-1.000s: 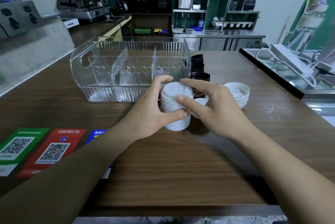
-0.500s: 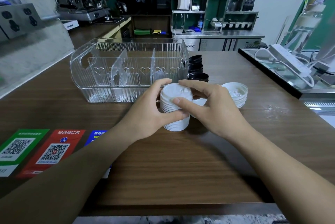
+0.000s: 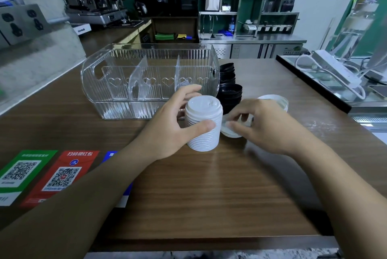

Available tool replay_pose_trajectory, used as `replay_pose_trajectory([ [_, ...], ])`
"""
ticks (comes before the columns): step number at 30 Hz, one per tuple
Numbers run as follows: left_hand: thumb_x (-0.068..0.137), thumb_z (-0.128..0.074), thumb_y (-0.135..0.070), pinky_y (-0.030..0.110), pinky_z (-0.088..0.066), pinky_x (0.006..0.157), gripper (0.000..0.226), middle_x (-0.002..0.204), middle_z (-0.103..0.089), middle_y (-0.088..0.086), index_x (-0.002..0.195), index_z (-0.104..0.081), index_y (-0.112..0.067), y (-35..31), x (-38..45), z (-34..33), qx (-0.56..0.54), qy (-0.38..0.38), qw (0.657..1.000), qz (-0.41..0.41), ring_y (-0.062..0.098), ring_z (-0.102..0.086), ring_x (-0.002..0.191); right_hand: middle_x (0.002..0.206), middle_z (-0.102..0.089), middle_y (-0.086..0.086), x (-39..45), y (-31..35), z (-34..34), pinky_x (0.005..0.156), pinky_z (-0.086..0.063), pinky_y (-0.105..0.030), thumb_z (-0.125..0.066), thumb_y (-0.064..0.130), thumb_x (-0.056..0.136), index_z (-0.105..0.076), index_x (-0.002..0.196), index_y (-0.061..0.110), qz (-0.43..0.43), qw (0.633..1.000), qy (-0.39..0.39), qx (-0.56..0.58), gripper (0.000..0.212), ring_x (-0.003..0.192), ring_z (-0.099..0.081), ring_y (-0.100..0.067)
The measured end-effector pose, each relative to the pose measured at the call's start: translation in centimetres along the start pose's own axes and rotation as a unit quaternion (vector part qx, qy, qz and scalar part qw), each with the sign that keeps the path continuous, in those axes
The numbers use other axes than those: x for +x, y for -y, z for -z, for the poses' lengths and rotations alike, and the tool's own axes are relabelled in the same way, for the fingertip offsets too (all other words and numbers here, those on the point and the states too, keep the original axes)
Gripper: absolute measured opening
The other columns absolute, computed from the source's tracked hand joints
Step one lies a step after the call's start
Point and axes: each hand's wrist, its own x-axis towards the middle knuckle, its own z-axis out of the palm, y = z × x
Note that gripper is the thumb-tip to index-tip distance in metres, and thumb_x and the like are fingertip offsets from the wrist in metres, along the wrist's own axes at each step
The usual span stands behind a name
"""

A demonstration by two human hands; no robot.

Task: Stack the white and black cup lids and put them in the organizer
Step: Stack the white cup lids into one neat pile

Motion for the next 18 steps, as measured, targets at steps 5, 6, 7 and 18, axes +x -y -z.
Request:
replay_pose_trajectory([
  [5, 0.101, -0.081, -0.054, 0.054, -0.049, 0.125, 0.068, 0.157, -0.064, -0.014, 0.162, -0.056, -0.038, 0.26, 0.03, -0.02, 0.006, 0.009, 1.0, -0.028, 0.016, -0.061, 0.15, 0.089, -0.07, 0.011, -0.04, -0.09, -0.91, 0.077, -0.046, -0.03, -0.09, 0.039, 0.087, -0.082, 0.091, 0.025, 0.025, 0.998, 0.032, -0.049, 0.017, 0.086, -0.061, -0.011],
  [6, 0.101, -0.08, -0.056, 0.055, -0.049, 0.125, 0.068, 0.157, -0.064, -0.014, 0.161, -0.056, -0.039, 0.34, 0.03, -0.04, 0.009, 0.01, 0.999, -0.029, 0.018, -0.061, 0.149, 0.087, -0.07, 0.013, 0.0, -0.09, -1.03, 0.076, -0.042, -0.026, -0.09, 0.036, 0.087, -0.081, 0.088, 0.024, 0.024, 0.998, 0.025, -0.058, 0.015, 0.085, -0.06, -0.011],
  [7, 0.1, -0.08, -0.056, 0.055, -0.049, 0.124, 0.067, 0.157, -0.064, -0.014, 0.161, -0.057, -0.039, 0.38, 0.04, -0.07, 0.011, 0.01, 0.999, -0.029, 0.018, -0.061, 0.149, 0.084, -0.069, 0.015, 0.09, -0.13, -1.06, 0.074, -0.038, -0.019, -0.09, 0.033, 0.087, -0.08, 0.085, 0.023, 0.021, 0.998, 0.018, -0.062, 0.014, 0.083, -0.06, -0.01],
  [18, 0.1, -0.083, -0.051, 0.056, -0.051, 0.122, 0.064, 0.154, -0.067, -0.012, 0.159, -0.06, -0.036, 0.53, 0.11, -0.06, 0.005, 0.006, 1.0, -0.026, 0.019, -0.064, 0.146, 0.082, -0.067, 0.013, 0.29, 0.17, -0.91, 0.08, -0.047, -0.04, -0.082, 0.023, 0.093, -0.072, 0.08, 0.023, -0.001, 0.999, -0.032, -0.032, 0.016, 0.077, -0.062, -0.017],
])
